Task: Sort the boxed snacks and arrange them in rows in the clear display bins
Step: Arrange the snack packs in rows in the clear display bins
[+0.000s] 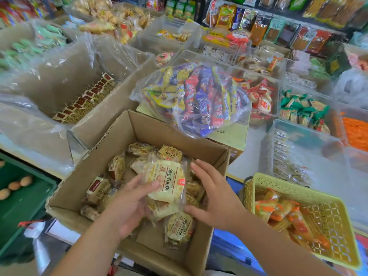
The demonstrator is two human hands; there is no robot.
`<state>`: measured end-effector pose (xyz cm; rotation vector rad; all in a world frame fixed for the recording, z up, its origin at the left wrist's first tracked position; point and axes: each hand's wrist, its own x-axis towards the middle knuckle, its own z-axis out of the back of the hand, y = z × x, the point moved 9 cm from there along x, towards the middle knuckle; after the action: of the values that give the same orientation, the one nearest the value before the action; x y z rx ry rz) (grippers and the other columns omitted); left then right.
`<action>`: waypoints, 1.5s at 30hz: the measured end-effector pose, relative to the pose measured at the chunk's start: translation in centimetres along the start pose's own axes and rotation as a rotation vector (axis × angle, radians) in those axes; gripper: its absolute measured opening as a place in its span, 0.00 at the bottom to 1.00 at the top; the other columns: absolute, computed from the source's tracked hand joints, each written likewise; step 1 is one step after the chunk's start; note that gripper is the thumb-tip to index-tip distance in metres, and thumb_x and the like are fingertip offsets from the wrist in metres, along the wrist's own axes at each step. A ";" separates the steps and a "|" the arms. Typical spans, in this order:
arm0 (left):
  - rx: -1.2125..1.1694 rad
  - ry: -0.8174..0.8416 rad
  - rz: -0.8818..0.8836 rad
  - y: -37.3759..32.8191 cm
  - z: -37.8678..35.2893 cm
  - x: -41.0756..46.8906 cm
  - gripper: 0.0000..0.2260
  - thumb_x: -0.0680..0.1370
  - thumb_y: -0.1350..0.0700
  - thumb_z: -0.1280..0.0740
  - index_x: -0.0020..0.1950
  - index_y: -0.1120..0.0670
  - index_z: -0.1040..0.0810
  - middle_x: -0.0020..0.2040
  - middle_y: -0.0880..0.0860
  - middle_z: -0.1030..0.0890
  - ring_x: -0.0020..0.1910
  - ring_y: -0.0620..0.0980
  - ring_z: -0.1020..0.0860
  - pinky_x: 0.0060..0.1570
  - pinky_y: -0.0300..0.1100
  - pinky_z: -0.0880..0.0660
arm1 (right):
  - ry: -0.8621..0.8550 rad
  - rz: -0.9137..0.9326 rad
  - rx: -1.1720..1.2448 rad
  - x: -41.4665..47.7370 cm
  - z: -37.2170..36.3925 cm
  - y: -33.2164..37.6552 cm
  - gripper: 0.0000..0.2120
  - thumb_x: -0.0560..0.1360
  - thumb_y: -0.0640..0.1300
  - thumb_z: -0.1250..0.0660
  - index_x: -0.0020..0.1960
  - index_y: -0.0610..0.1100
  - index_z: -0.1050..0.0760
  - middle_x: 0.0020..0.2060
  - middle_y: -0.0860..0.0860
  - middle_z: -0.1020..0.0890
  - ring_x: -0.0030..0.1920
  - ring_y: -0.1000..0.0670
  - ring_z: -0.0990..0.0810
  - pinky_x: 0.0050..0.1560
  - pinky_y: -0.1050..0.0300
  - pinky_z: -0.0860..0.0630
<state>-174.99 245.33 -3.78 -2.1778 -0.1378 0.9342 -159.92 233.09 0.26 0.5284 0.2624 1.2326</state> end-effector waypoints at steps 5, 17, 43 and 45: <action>-0.007 0.070 -0.042 2.5 -6.2 -0.7 0.40 0.65 0.52 0.17 0.76 0.49 0.27 0.66 0.57 0.18 0.64 0.61 0.19 0.59 0.64 0.22 | -0.094 0.387 -0.172 -2.6 5.6 1.4 0.44 0.70 0.52 0.25 0.79 0.60 0.45 0.81 0.46 0.47 0.80 0.41 0.42 0.69 0.39 0.31; -0.338 0.312 0.035 10.1 -25.6 1.5 0.29 0.80 0.39 0.32 0.75 0.56 0.25 0.73 0.63 0.25 0.69 0.62 0.22 0.65 0.58 0.24 | -0.027 0.300 -0.031 -12.7 14.6 -10.2 0.28 0.76 0.53 0.33 0.74 0.58 0.35 0.71 0.47 0.34 0.73 0.41 0.32 0.67 0.44 0.27; -0.009 -0.100 0.146 15.0 -39.1 18.2 0.20 0.86 0.50 0.44 0.74 0.57 0.27 0.64 0.65 0.18 0.55 0.67 0.19 0.23 0.48 0.22 | -0.373 -0.410 0.445 -18.4 24.3 -43.0 0.17 0.77 0.58 0.35 0.65 0.62 0.26 0.56 0.58 0.28 0.51 0.58 0.20 0.51 0.68 0.23; -0.002 -0.102 0.158 15.4 -38.6 18.8 0.20 0.85 0.49 0.42 0.74 0.57 0.27 0.65 0.65 0.19 0.56 0.67 0.19 0.25 0.49 0.21 | -0.315 -0.498 0.320 -17.1 24.3 -46.2 0.20 0.76 0.62 0.36 0.66 0.57 0.24 0.53 0.55 0.27 0.48 0.58 0.20 0.49 0.64 0.23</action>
<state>-138.63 218.12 -7.61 -2.1673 -0.0155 1.1352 -116.06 200.37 -4.46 0.8640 0.3023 0.6132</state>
